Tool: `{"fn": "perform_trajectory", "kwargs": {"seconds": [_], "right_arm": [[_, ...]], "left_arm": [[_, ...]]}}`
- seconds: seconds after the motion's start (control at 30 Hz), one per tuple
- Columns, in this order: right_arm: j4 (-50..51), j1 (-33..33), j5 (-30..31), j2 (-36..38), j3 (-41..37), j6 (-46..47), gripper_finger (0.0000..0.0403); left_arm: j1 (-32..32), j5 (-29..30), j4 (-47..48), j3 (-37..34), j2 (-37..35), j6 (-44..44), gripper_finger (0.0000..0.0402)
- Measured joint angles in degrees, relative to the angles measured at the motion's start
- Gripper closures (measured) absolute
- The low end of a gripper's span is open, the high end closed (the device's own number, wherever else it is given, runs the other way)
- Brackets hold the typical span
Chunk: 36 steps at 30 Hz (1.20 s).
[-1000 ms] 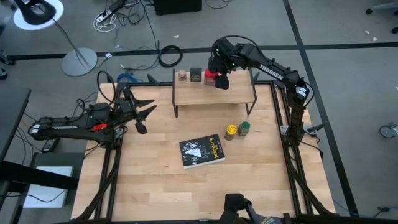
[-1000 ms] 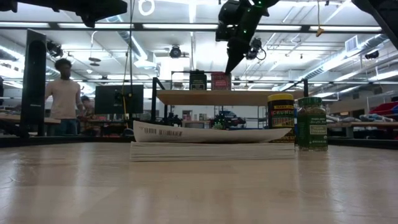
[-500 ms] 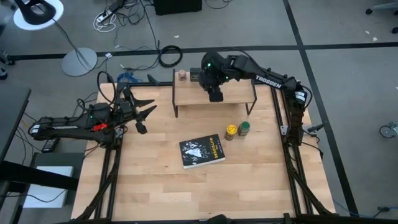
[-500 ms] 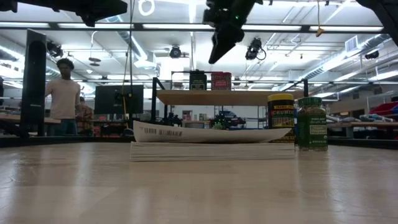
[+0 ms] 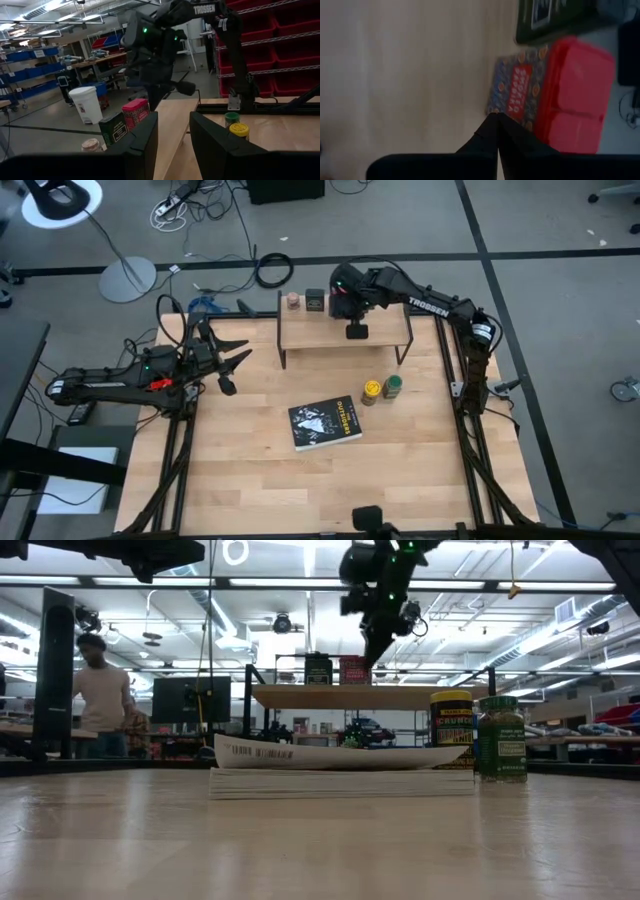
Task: Shelf spices
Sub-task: Put the red seasoning on the shelf
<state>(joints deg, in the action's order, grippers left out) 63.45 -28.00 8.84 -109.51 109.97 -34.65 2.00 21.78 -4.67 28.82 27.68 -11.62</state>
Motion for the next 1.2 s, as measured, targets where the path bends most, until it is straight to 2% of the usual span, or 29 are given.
{"fn": "perform_trajectory", "kwargs": {"seconds": [0.5,1.2], "right_arm": [[-10.34,-1.44,-2.80,-0.02,-7.63,-2.54,0.0402],[-14.84,-3.27,-3.01,-0.04,-7.71,-3.50,0.0403]], "left_arm": [[0.00,0.02,0.02,0.00,0.00,0.05,0.0284],[0.01,0.01,0.17,0.00,0.00,0.11,0.0284]]}}
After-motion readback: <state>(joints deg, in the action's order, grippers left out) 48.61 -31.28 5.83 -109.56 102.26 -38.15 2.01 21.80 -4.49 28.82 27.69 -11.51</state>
